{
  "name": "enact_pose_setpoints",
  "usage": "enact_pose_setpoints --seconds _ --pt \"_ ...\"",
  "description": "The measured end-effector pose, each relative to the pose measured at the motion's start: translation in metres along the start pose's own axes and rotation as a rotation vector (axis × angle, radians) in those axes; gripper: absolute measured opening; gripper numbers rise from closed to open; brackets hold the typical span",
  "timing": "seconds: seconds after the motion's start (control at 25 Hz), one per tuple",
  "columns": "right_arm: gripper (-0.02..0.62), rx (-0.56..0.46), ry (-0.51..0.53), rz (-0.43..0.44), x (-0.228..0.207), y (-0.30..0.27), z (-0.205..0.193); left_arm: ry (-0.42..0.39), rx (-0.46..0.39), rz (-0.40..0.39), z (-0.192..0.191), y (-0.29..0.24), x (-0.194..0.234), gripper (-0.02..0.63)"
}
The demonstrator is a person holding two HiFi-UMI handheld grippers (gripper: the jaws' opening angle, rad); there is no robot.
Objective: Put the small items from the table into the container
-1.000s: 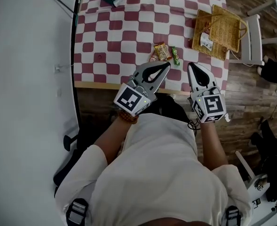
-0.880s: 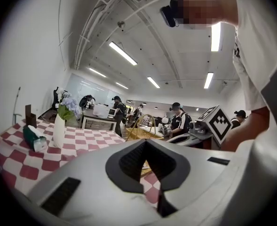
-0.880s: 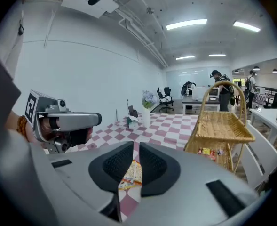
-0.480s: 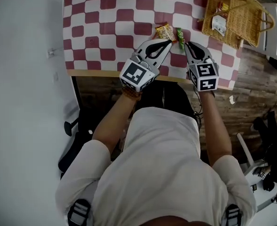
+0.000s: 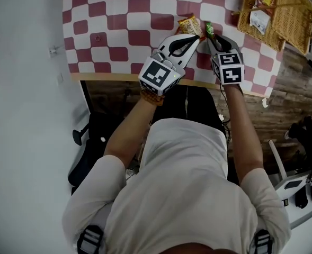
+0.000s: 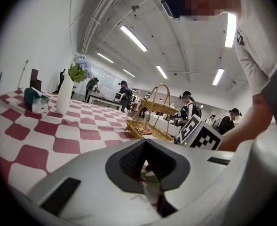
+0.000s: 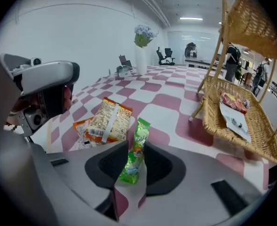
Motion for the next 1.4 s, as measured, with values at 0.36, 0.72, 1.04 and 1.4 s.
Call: enact_pose_setpoints --seconds 0.36,0.72,1.04,1.4 --pt "0.056 -0.006 0.065 -0.017 0.005 -0.009 -0.005 -0.001 0.008 0.004 -0.003 0.003 0.001 0.026" --pt "0.043 -0.166 0.02 -0.051 -0.007 0.055 0.035 -0.036 -0.039 0.018 0.046 0.014 -0.019 0.026" --pt "0.041 -0.411 0.0 -0.066 -0.006 0.168 0.095 -0.094 -0.134 -0.004 0.13 0.028 -0.066 0.026" --pt "0.041 -0.65 -0.014 -0.045 0.006 0.28 0.13 -0.207 -0.247 -0.006 0.211 0.048 -0.126 0.026"
Point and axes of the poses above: the fingertips, and each gripper's own axes: y backward along the fingers, x to its left, z out of its top, the point moved 5 cm from there along y, backward along the fingers, and after that the axes turned 8 degrees about -z, right-handed, at the moved point
